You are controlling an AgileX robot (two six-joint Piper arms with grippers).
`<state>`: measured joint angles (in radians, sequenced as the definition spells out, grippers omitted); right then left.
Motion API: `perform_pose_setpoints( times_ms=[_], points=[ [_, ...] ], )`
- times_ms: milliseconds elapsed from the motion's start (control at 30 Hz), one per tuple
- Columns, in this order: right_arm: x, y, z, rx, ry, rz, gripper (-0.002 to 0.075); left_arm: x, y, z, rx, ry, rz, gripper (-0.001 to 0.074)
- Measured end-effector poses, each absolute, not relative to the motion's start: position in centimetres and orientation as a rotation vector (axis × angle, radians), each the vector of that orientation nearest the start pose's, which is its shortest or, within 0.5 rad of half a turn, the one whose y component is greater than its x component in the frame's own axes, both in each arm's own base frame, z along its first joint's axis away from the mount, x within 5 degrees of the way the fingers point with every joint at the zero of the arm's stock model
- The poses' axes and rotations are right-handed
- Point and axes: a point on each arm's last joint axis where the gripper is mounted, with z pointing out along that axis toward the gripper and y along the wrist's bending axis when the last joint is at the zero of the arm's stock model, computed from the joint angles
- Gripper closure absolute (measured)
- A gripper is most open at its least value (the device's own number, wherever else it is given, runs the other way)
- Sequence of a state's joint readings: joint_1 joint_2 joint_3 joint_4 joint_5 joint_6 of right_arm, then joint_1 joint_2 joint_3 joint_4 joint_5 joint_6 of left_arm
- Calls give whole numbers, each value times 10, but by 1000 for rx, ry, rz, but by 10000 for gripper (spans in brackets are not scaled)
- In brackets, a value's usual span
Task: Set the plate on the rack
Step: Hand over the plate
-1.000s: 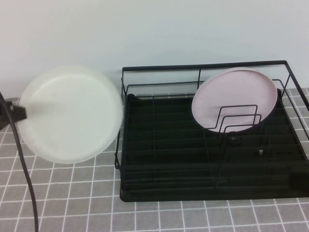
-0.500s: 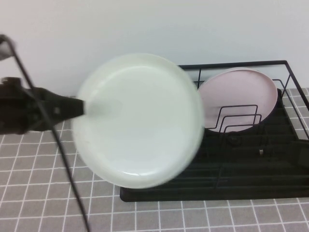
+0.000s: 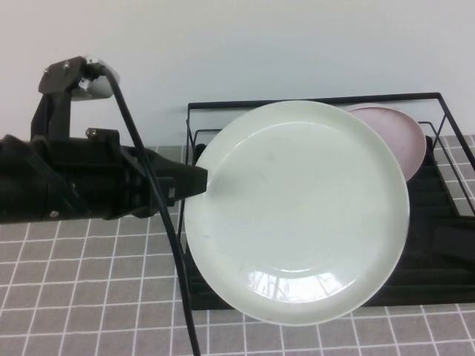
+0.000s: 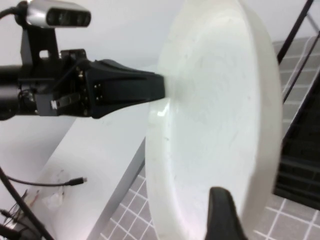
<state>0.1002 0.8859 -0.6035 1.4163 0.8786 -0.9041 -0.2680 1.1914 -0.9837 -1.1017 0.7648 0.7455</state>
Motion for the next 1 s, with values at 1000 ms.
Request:
perform_pose_setpoints(
  times_ms=[1000],
  points=[
    [199, 103, 305, -485, 1966, 1286, 468, 220, -119, 355, 482, 2077, -986, 735]
  ],
)
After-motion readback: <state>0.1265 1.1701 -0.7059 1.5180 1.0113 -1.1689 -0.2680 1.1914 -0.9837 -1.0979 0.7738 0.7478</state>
